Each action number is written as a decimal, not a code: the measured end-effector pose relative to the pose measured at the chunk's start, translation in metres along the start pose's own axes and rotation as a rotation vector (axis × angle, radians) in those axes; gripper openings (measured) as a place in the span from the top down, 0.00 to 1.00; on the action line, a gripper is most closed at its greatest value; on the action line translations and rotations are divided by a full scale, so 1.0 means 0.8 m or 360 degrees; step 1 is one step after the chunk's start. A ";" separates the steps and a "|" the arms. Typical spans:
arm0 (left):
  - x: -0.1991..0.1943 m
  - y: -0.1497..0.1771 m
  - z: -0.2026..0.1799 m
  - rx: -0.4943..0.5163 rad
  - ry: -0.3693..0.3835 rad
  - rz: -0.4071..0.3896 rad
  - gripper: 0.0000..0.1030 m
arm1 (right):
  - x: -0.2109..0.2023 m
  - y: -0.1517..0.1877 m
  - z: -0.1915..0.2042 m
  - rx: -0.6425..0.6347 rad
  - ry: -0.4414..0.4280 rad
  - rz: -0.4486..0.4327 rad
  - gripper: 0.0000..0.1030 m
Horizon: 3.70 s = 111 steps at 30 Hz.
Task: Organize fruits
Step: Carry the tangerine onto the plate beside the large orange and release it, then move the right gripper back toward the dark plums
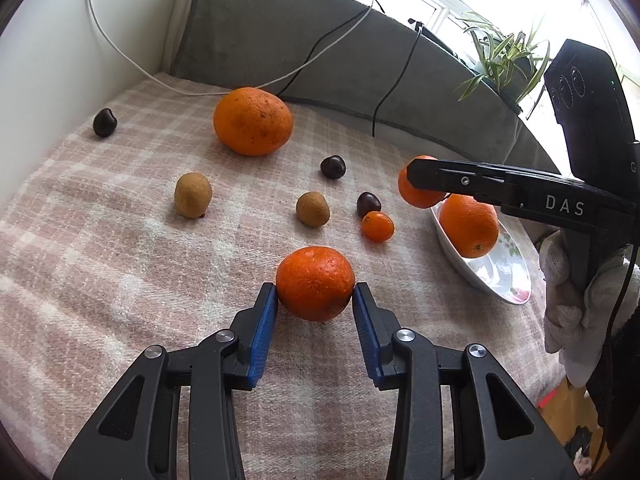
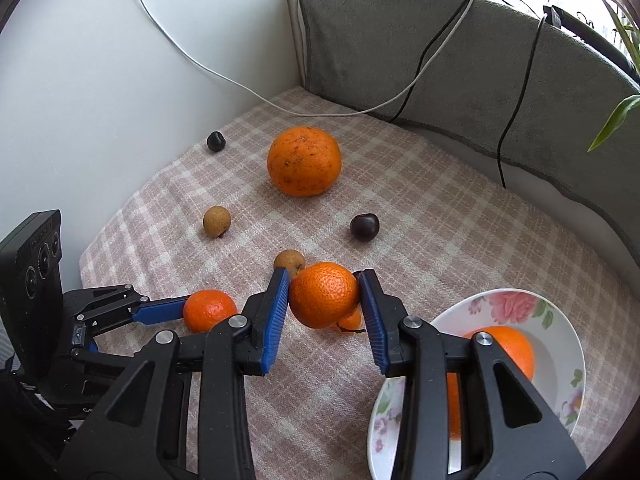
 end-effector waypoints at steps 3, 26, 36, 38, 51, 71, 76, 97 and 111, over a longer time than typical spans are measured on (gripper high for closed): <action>-0.003 -0.002 -0.006 0.0015 0.0005 -0.0008 0.64 | -0.023 -0.001 -0.015 0.0049 0.0006 -0.0053 0.63; -0.006 -0.020 -0.126 0.0264 0.0206 -0.0028 0.64 | -0.104 0.070 -0.176 0.0444 0.0211 -0.0160 0.63; 0.006 -0.021 -0.196 0.0416 0.0301 0.0001 0.64 | -0.105 0.092 -0.202 0.0498 0.0227 -0.0143 0.63; 0.011 -0.020 -0.206 0.0438 0.0312 0.0011 0.64 | -0.105 0.094 -0.204 0.0498 0.0227 -0.0140 0.63; 0.034 -0.022 -0.241 0.0526 0.0302 0.0037 0.64 | -0.102 0.099 -0.213 0.0516 0.0209 -0.0122 0.63; 0.029 -0.025 -0.243 0.0548 0.0283 0.0001 0.41 | -0.117 0.089 -0.212 0.0522 0.0233 -0.0203 0.23; 0.026 -0.023 -0.246 0.0562 0.0279 0.0003 0.27 | -0.122 0.087 -0.213 0.0537 0.0244 -0.0217 0.20; 0.003 -0.026 -0.213 0.0544 0.0208 -0.0048 0.21 | -0.141 0.076 -0.189 0.0556 0.0198 -0.0294 0.20; -0.026 -0.031 -0.148 0.0456 0.0099 -0.0103 0.21 | -0.132 0.059 -0.142 0.0487 0.0137 -0.0289 0.20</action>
Point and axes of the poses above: each gripper's, at about its wrist camera, not at the fingertips, and x roughly the way its jaws point, z to its left, y to its underside, the point moved 9 cm from there along x, roughly the way its jaws point, and after that the axes turned 7 degrees about x, right-handed, at the moved point
